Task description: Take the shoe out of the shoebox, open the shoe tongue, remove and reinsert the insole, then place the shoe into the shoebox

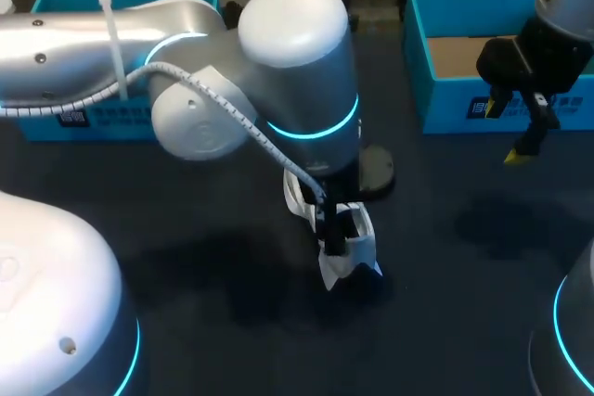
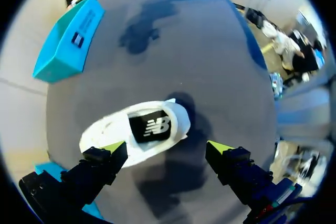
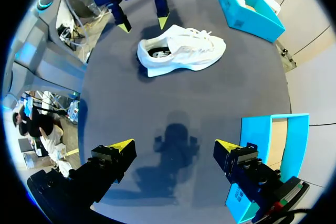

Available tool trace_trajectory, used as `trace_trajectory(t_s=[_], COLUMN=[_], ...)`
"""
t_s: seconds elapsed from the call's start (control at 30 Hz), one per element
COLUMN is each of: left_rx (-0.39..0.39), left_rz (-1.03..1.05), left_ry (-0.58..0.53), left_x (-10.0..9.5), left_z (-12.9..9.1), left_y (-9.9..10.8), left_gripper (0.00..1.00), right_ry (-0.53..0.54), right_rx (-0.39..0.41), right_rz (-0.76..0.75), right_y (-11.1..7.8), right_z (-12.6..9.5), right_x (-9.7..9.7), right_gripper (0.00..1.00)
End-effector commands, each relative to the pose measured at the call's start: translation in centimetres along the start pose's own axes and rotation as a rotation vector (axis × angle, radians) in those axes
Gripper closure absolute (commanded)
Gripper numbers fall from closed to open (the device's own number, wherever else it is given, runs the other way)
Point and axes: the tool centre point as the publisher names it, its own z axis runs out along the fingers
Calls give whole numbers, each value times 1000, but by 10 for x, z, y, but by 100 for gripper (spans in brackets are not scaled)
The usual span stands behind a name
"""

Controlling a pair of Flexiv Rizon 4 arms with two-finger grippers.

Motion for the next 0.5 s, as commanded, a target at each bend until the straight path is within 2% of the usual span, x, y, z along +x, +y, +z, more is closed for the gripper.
trace_trajectory(t_s=[0.03,0.3,0.5], left_rx=[-59,-86,-84], left_rz=[-96,-113,-110], left_ry=[-45,-43,-37], left_x=[14,29,32], left_z=[13,34,49], left_y=[-16,-26,-31], left_gripper=[0,0,0], right_ry=[0,0,0], right_rx=[1,1,1], right_rz=[0,0,0], right_y=[0,0,0], right_z=[1,1,1], right_x=[0,0,0], right_gripper=[0,0,0])
